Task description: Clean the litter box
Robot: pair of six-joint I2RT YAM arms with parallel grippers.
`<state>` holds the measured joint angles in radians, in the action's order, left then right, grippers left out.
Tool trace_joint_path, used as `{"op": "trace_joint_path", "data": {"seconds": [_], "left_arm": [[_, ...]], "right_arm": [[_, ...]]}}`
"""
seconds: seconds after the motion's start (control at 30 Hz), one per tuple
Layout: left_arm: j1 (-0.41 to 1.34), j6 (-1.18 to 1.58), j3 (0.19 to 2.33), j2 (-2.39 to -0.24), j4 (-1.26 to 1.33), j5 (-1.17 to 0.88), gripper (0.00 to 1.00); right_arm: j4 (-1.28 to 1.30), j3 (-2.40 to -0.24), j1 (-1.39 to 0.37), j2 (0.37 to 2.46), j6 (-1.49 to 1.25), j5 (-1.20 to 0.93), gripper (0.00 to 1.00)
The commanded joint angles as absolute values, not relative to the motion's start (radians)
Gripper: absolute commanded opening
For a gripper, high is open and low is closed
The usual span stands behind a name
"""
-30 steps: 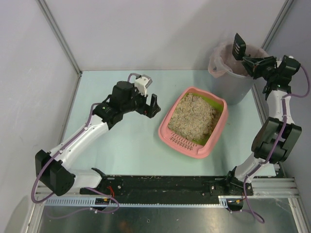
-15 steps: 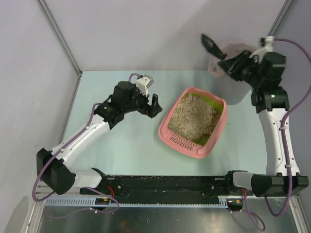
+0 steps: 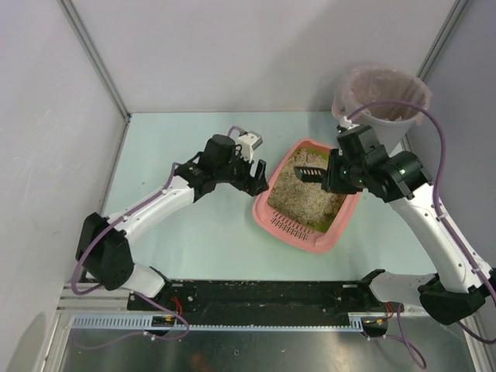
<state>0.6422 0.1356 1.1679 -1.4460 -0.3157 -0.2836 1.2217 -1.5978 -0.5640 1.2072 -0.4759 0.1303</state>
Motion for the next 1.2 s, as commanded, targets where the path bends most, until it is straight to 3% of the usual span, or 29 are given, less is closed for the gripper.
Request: {"op": "trace_joint_path", "data": {"seconds": [0.0, 0.33, 0.43, 0.7, 1.17], "left_arm": [[0.65, 0.155, 1.192, -1.486, -0.293, -0.322, 0.84], [0.68, 0.156, 1.16, -1.542, -0.293, -0.331, 0.82], [0.681, 0.156, 1.164, -1.549, -0.293, -0.337, 0.77], [0.689, 0.156, 1.163, -1.591, -0.295, -0.347, 0.75], [0.69, 0.146, 1.167, -1.632, -0.299, -0.362, 0.61]], "right_arm": [[1.469, -1.626, -0.656, 1.258, -0.492, 0.27, 0.0], [1.502, -1.553, -0.718, 1.427, -0.426, 0.302, 0.0], [1.47, -1.504, -0.683, 1.437, -0.402, 0.285, 0.0], [1.359, -1.431, -0.661, 1.463, -0.336, 0.198, 0.0], [1.036, -1.296, -0.588, 1.493, -0.271, 0.166, 0.0]]}}
